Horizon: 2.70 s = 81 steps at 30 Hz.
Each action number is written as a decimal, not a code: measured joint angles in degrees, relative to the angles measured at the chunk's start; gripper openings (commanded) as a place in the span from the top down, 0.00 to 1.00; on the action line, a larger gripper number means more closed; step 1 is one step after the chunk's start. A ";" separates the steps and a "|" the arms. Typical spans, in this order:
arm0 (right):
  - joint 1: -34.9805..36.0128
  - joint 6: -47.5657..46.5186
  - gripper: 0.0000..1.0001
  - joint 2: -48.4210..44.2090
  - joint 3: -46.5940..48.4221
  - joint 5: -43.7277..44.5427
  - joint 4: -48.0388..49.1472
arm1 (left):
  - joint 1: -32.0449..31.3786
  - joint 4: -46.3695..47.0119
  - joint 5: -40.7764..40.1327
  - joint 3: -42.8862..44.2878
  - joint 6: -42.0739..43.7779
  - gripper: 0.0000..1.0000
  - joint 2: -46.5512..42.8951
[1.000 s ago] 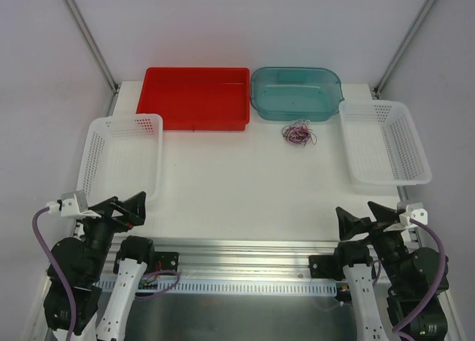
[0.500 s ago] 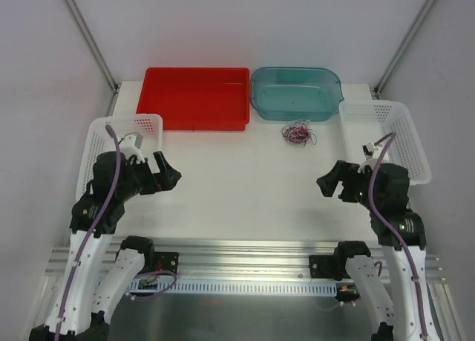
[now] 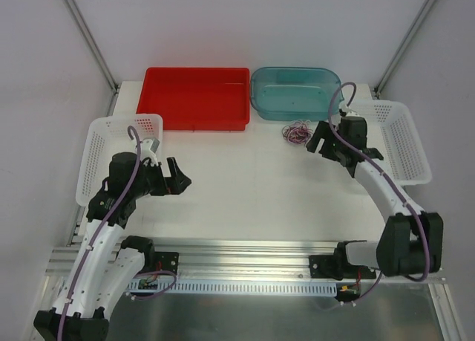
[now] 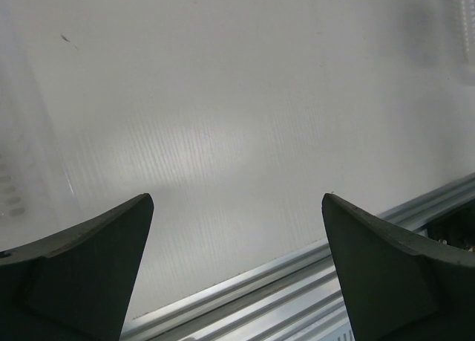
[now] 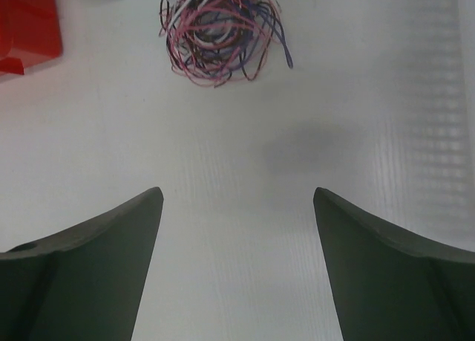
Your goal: Untangle the cables
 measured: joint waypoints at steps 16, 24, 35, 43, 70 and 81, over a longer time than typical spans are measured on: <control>6.29 0.44 0.16 37.62 22.80 6.60 12.31 | 1.14 1.62 -0.33 -0.74 0.48 0.01 -3.69; 9.11 -0.98 0.92 42.21 24.11 7.58 11.72 | 1.51 1.70 0.04 -0.76 0.48 0.01 -2.91; 17.38 -7.80 0.99 24.37 10.05 5.49 9.11 | 1.51 3.06 3.28 -1.09 0.48 0.01 -1.79; 31.08 -12.52 0.98 4.33 2.99 -0.57 5.97 | 1.31 4.20 9.25 -1.42 0.28 0.01 1.62; 47.04 0.39 0.20 -19.74 -18.25 12.96 7.61 | -37.20 16.74 -12.44 -3.13 -25.51 0.09 22.56; 47.04 9.44 0.20 -36.11 -26.18 23.19 3.78 | -37.31 19.74 -17.05 9.64 -25.05 0.22 37.81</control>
